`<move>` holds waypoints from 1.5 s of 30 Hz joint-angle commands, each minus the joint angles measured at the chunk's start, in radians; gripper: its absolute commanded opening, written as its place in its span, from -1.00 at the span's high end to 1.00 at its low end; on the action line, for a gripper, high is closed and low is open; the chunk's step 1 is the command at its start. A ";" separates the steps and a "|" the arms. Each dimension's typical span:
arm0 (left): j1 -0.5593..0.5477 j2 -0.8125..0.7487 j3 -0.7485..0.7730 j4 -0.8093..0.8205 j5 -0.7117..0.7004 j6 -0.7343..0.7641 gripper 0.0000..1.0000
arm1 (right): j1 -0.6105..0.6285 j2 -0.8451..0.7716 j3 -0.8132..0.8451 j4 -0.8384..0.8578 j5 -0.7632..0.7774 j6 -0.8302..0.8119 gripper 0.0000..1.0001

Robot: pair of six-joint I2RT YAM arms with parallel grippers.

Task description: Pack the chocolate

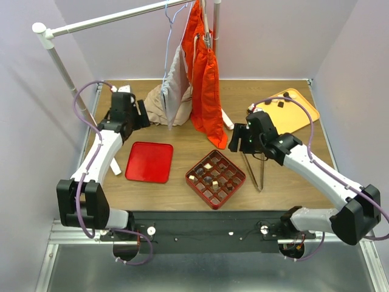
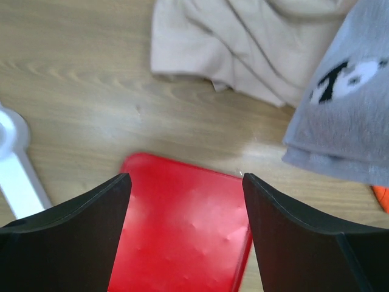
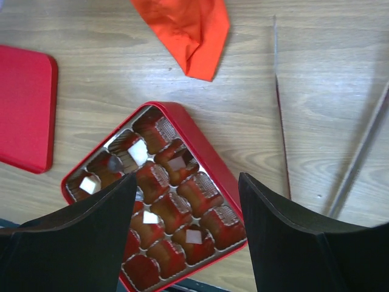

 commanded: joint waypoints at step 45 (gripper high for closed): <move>-0.532 0.129 -0.141 -0.101 -0.363 -0.391 1.00 | 0.000 -0.032 0.109 -0.019 0.005 0.052 -0.51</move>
